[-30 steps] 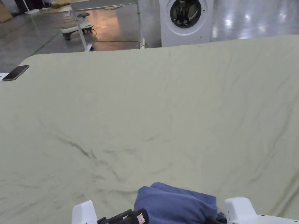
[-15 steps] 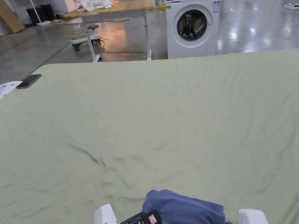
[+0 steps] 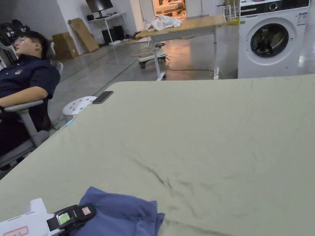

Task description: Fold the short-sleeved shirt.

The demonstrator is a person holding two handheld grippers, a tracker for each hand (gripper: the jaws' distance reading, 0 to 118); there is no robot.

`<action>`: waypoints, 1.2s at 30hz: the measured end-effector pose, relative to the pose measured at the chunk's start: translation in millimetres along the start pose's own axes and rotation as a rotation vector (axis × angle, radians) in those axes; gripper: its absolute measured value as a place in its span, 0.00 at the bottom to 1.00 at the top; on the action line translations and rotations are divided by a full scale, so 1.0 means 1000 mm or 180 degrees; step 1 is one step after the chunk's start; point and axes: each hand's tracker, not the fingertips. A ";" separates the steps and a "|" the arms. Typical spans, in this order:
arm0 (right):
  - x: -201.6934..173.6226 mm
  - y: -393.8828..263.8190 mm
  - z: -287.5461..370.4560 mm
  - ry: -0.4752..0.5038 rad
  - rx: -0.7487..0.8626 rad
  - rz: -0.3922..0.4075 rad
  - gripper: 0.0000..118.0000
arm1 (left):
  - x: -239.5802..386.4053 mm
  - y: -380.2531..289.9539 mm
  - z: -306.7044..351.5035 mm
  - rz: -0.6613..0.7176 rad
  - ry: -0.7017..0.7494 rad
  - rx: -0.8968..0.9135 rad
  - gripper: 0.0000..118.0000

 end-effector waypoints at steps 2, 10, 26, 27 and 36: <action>0.003 -0.004 0.000 -0.0053 -0.0039 -0.0001 0.00 | -0.015 0.014 0.003 -0.0085 0.0219 0.0060 0.20; 0.011 0.002 0.004 -0.0063 0.0003 0.0011 0.00 | 0.010 0.011 0.005 -0.0542 0.0980 0.0106 0.50; -0.041 0.069 0.084 -0.0502 0.1493 0.0929 0.00 | 0.252 -0.105 0.084 -0.2469 0.0069 0.1554 0.65; -0.045 0.071 0.086 -0.0545 0.1554 0.1007 0.00 | 0.264 -0.115 0.084 -0.2468 -0.0002 0.1711 0.62; -0.057 0.052 0.098 -0.0695 0.1879 0.1359 0.00 | 0.295 -0.179 0.080 -0.2653 -0.0391 0.2039 0.01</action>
